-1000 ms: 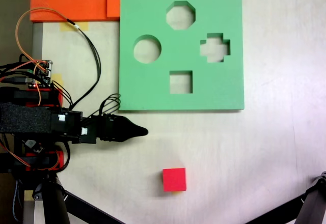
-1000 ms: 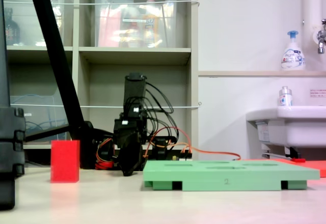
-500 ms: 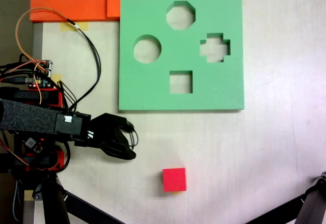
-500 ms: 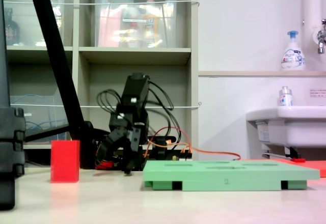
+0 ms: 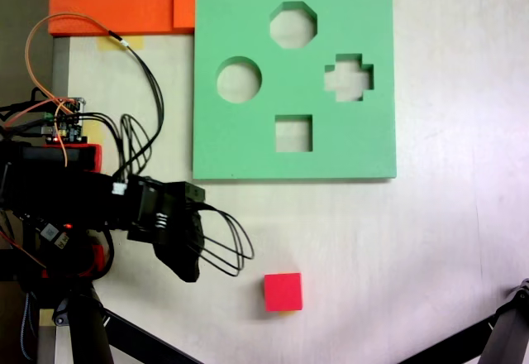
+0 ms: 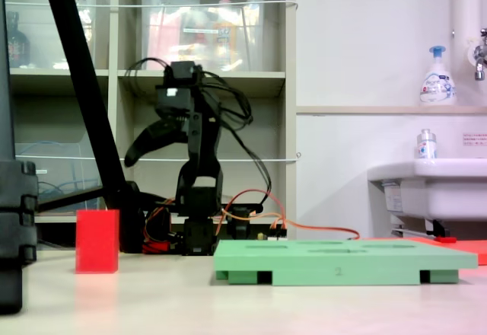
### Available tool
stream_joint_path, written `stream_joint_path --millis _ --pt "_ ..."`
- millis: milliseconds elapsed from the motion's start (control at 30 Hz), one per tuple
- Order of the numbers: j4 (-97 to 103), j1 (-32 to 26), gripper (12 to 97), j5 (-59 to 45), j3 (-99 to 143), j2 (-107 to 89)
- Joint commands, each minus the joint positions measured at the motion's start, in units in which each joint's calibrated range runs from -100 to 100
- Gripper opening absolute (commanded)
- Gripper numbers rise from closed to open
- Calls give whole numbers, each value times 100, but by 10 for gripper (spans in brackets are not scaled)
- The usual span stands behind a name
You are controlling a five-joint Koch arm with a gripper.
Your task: Put the square block into the corresponding hole
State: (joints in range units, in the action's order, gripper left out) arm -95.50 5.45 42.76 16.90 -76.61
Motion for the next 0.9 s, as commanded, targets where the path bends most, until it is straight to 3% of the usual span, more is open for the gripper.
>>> stream_joint_path --millis 0,67,133,867 --pt "-325 24 805 -34 -624 594" --pt "-316 29 905 -39 -1002 1166" --pt "-306 44 942 -39 -1331 1739" --pt "2 342 942 -288 -4033 7116"
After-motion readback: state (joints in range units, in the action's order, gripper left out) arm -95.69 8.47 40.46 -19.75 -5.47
